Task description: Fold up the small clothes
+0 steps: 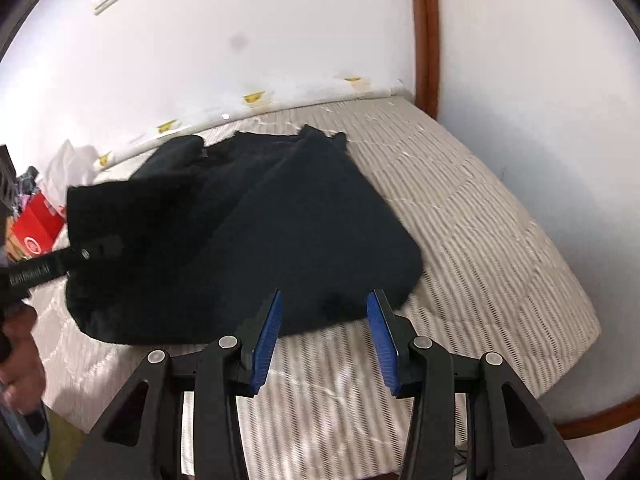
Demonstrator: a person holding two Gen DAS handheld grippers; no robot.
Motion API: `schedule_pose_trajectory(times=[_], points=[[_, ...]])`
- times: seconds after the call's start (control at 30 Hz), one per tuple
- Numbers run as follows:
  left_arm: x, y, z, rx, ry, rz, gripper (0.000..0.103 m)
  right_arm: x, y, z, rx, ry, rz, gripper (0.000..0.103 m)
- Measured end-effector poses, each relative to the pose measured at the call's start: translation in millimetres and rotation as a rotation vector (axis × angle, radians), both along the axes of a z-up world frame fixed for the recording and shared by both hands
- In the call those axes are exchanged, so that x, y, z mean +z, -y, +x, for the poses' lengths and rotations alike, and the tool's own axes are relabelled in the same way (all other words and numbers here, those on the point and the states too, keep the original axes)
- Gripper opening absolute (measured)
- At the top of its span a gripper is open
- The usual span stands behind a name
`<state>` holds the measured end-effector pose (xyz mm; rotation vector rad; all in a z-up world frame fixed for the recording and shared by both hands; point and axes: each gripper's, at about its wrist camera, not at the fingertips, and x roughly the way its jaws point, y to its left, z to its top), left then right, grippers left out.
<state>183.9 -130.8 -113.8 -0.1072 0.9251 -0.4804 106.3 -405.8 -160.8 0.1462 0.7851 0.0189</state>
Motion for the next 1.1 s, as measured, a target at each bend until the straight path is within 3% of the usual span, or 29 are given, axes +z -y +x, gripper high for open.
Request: schedule_pose_trajectory(times=[0.03,0.1,0.2,0.33,0.43,0.6,0.77,0.87,0.97,1.0,1.03,1.1], points=[[2,-4,-4,-0.021,-0.008,-0.016,0.024,2,-7,3,0.017,0.002,0.006,0.049],[7,-10,-16,-0.062,-0.013,-0.014,0.028,5,-18,9,0.05,0.001,0.017,0.053],[13,-23,-38,-0.058,0.068,0.041,0.031,13,-38,14,0.109,0.033,0.054,0.065],[7,-47,-58,-0.009,0.113,0.134,0.049,19,-64,17,0.169,0.059,0.111,0.07],[-3,-71,-67,0.011,0.106,0.125,0.058,22,-81,20,0.214,0.065,0.162,0.072],[-25,-102,-61,0.076,0.035,0.076,0.059,15,-109,39,0.236,0.036,0.151,0.073],[-49,-109,-53,0.065,-0.04,-0.014,0.059,-8,-121,76,0.224,-0.011,0.214,0.073],[-53,-105,-52,0.061,-0.04,-0.05,0.059,-15,-127,95,0.222,-0.007,0.284,0.067],[-58,-95,-47,0.049,-0.056,-0.055,0.059,-18,-132,113,0.188,0.013,0.312,0.038],[-57,-88,-46,0.054,-0.032,-0.033,0.06,-17,-133,116,0.172,0.028,0.303,0.024],[-56,-83,-46,0.052,-0.026,-0.011,0.06,-13,-135,118,0.18,0.044,0.271,0.018],[-56,-74,-44,0.049,-0.024,0.016,0.06,0,-136,112,0.201,0.11,0.2,0.014]])
